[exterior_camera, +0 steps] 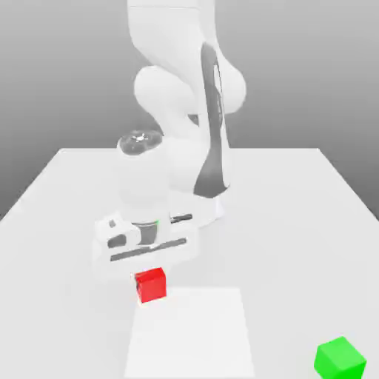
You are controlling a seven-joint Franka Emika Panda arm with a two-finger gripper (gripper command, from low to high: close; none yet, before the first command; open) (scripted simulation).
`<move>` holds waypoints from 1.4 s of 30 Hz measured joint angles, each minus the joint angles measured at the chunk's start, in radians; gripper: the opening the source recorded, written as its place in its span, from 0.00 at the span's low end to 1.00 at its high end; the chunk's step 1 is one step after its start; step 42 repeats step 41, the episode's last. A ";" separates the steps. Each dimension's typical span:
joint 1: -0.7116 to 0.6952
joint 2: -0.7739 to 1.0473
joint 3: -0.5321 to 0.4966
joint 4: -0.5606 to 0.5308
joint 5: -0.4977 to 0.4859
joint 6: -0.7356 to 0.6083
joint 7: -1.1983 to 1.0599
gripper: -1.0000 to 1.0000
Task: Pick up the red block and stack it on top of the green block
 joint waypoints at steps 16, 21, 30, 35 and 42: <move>0.208 -0.071 0.111 0.245 -0.029 -0.331 0.161 0.00; 0.305 0.028 0.161 0.425 -0.050 -0.411 0.265 0.00; 0.449 0.244 0.205 0.658 -0.137 -0.416 0.446 0.00; 0.455 0.279 0.200 0.661 -0.143 -0.385 0.452 1.00; 0.452 0.203 0.207 0.659 -0.130 -0.457 0.443 1.00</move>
